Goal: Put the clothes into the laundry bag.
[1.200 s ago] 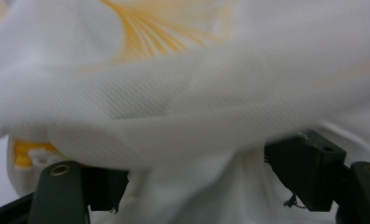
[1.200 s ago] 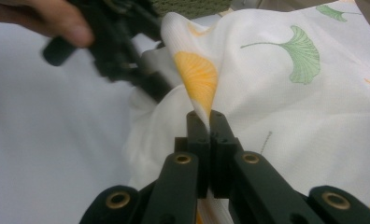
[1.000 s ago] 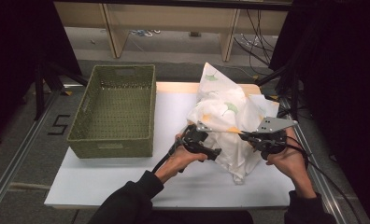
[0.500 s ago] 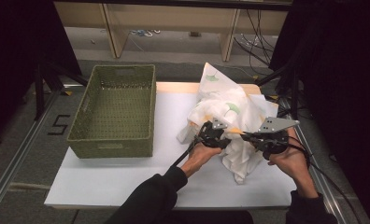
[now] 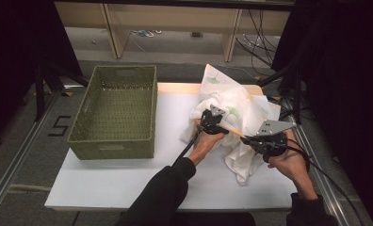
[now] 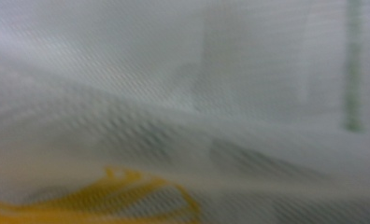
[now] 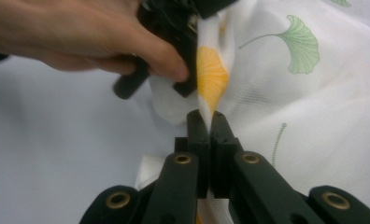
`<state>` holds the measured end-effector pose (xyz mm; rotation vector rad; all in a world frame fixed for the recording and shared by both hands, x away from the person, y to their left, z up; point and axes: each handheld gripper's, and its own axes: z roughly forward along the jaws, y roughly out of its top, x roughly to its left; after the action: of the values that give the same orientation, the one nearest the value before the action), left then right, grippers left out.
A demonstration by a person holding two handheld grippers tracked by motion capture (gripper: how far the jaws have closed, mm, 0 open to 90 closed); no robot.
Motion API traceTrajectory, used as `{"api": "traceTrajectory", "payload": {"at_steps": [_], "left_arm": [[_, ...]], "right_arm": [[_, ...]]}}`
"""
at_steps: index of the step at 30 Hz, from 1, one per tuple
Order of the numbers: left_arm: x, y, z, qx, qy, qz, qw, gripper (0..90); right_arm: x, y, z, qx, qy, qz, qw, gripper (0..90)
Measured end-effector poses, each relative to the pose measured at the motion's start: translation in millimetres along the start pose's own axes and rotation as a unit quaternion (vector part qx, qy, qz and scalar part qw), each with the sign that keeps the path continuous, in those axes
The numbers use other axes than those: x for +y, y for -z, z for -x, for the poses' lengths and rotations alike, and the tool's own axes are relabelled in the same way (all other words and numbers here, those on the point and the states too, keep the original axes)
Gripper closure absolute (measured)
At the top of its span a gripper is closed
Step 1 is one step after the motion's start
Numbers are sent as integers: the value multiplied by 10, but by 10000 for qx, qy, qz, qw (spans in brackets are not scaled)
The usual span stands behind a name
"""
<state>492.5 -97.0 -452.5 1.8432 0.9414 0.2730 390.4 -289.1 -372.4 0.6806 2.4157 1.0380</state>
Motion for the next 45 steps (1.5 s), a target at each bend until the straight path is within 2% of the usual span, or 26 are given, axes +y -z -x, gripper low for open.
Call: {"api": "traceTrajectory", "payload": {"at_steps": [1, 4, 6, 9, 11, 13, 15, 17, 19, 21, 23, 25, 27, 28, 29, 30, 31, 33, 34, 35, 36, 37, 39, 42, 44, 45], "left_arm": [[3, 57, 11, -96, -27, -137, 9999, 430], [-15, 244, 51, -137, -297, -533, 9980, 251], [-60, 385, 84, -44, -391, -806, 9960, 229], [-203, 600, 170, -104, -527, -973, 9938, 182], [-270, 652, 211, -127, -542, -973, 9937, 157], [-350, 671, 296, -42, -560, -960, 9938, 157], [-412, 643, 426, -175, -740, -1034, 9917, 149], [-451, 589, 521, -114, -865, -1056, 9906, 139], [-480, 518, 556, -114, -899, -1109, 9897, 102], [-492, 436, 550, -126, -940, -1103, 9894, 91], [-502, 332, 527, 40, -981, -1120, 9888, 138], [-519, 235, 461, 174, -1090, -1159, 9871, 151], [-537, 147, 374, 267, -1011, -1169, 9876, 174], [-537, 107, 324, 316, -997, -1125, 9881, 235], [-527, 92, 294, 356, -987, -1082, 9886, 430], [-509, 87, 274, 311, -929, -967, 9905, 536], [-490, 93, 260, 219, -972, -953, 9904, 659], [-419, 116, 281, 77, -992, -797, 9918, 763], [-365, 123, 320, 94, -892, -546, 9945, 784], [-298, 131, 333, 102, -794, -391, 9960, 796], [-241, 140, 338, 93, -724, -301, 9969, 801], [-163, 139, 344, 57, -523, -138, 9985, 803], [10, 126, 318, 50, -471, 35, 9989, 804], [124, 27, 241, 185, -269, 302, 9990, 802], [98, -92, 156, 295, -119, 305, 9990, 794], [48, -167, 115, 288, -110, 152, 9994, 784]], "right_arm": [[-4, 3, 14, -31, 27, -7, 10000, 900], [-2, 15, 25, -51, -18, 15, 10000, 900], [-4, 13, 27, -57, -25, 42, 10000, 900], [-3, 22, 28, -74, -85, 35, 9999, 900], [3, 25, 37, -97, -53, 27, 9999, 900], [7, 21, 37, -103, -40, 44, 9999, 900], [13, 17, 37, -84, -54, 41, 9999, 900], [13, 17, 39, -98, -68, 56, 9999, 900], [5, 29, 41, -125, -141, 47, 9998, 900], [-5, 16, 62, -107, -80, 81, 9999, 900], [-22, 19, 73, -136, -98, 66, 9998, 900], [-25, 19, 78, -118, -157, 47, 9998, 900], [-23, 28, 75, -155, -144, 67, 9998, 900], [-22, 28, 75, -156, -143, 64, 9998, 900], [-23, 24, 82, -164, -117, 72, 9998, 900], [-25, 22, 81, -76, -132, 29, 9999, 900], [-26, 20, 85, -68, -93, 35, 9999, 900], [-22, 28, 74, -127, -160, 65, 9998, 900], [-20, 37, 80, -111, -151, 70, 9998, 900], [-21, 37, 79, -7, -146, 81, 9999, 900], [-15, 53, 73, -28, -176, 92, 9998, 900], [-9, 52, 72, -4, -137, 146, 9998, 900], [17, 85, 52, -14, -153, 174, 9997, 900], [38, 143, 49, -37, -92, 192, 9998, 900], [29, 145, 60, -69, -79, 141, 9998, 900], [19, 129, 62, -94, -70, 121, 9999, 900]]}}
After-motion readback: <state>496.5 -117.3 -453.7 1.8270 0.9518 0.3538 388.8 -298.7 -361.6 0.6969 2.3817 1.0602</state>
